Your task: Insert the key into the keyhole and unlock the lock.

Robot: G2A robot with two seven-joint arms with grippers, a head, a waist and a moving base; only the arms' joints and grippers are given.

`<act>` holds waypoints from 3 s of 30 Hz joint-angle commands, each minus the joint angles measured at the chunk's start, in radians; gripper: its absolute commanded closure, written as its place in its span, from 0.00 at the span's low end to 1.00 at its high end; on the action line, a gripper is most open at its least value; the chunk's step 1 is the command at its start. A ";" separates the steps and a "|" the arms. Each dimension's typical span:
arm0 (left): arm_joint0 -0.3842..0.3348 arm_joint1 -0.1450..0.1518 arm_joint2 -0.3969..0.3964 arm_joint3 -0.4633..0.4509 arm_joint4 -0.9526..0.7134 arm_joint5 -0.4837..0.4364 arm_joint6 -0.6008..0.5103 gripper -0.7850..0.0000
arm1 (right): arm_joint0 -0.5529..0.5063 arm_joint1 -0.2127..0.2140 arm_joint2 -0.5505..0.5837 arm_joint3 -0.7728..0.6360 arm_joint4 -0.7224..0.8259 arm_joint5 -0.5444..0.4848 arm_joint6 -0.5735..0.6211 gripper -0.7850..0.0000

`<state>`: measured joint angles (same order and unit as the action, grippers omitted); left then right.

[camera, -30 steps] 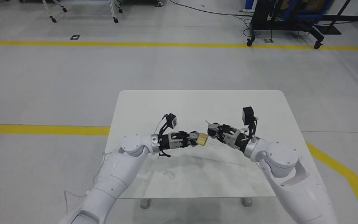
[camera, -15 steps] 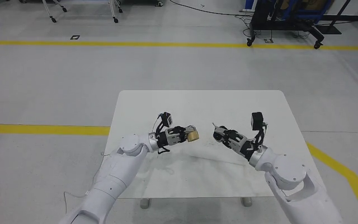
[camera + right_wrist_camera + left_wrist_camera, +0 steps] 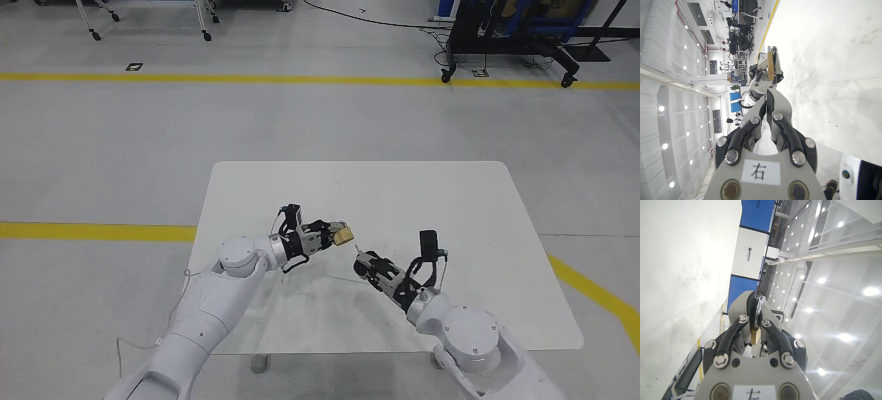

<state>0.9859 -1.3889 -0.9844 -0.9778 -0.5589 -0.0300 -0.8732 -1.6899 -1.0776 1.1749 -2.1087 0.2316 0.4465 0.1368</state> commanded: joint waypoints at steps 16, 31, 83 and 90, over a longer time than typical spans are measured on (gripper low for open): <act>0.008 -0.004 0.001 -0.011 0.003 0.000 0.035 1.00 | 0.101 -0.039 -0.083 0.066 0.076 0.067 -0.086 1.00; 0.014 -0.005 -0.007 -0.014 -0.006 -0.003 0.035 1.00 | 0.123 -0.058 -0.093 0.092 0.081 0.081 -0.136 1.00; 0.019 -0.031 -0.045 0.034 -0.291 -0.073 -0.086 1.00 | 0.115 -0.069 0.065 0.221 0.409 -0.165 0.309 0.46; -0.006 -0.046 -0.028 0.080 -0.322 -0.082 -0.127 1.00 | 0.156 -0.075 0.048 0.282 0.464 -0.191 0.372 0.71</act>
<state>0.9823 -1.4327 -1.0146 -0.9027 -0.8781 -0.1113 -0.9945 -1.5395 -1.1519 1.2247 -1.8319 0.6932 0.2549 0.5077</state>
